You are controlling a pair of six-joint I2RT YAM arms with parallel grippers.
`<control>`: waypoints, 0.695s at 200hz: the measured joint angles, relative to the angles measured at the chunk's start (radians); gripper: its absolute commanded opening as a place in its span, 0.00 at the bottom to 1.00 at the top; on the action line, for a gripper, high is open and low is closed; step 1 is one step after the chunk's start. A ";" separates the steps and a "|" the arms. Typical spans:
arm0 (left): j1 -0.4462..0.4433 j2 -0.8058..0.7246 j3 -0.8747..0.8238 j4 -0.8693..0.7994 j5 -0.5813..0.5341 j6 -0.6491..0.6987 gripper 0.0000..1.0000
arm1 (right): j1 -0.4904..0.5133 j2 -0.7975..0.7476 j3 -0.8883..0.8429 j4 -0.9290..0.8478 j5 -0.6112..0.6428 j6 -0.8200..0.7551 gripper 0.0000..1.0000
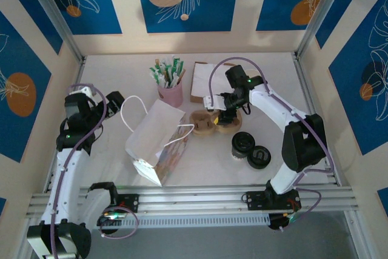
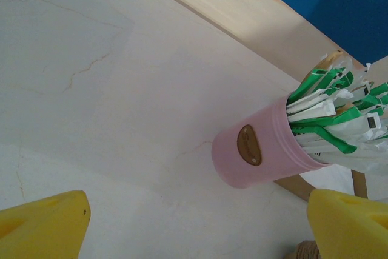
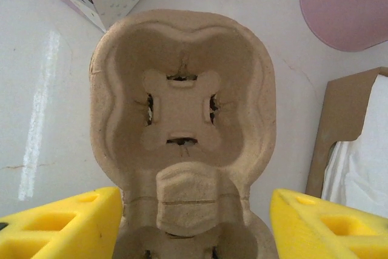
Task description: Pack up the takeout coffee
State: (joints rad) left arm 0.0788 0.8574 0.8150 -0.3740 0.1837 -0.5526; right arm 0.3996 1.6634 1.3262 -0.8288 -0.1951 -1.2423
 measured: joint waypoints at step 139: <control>0.000 0.000 -0.003 0.000 0.000 0.000 0.92 | 0.027 0.058 0.000 0.001 0.121 -0.026 0.55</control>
State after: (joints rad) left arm 0.0788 0.8574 0.8120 -0.3740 0.1833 -0.5526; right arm 0.4263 1.7210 1.3262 -0.8276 -0.0738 -1.2678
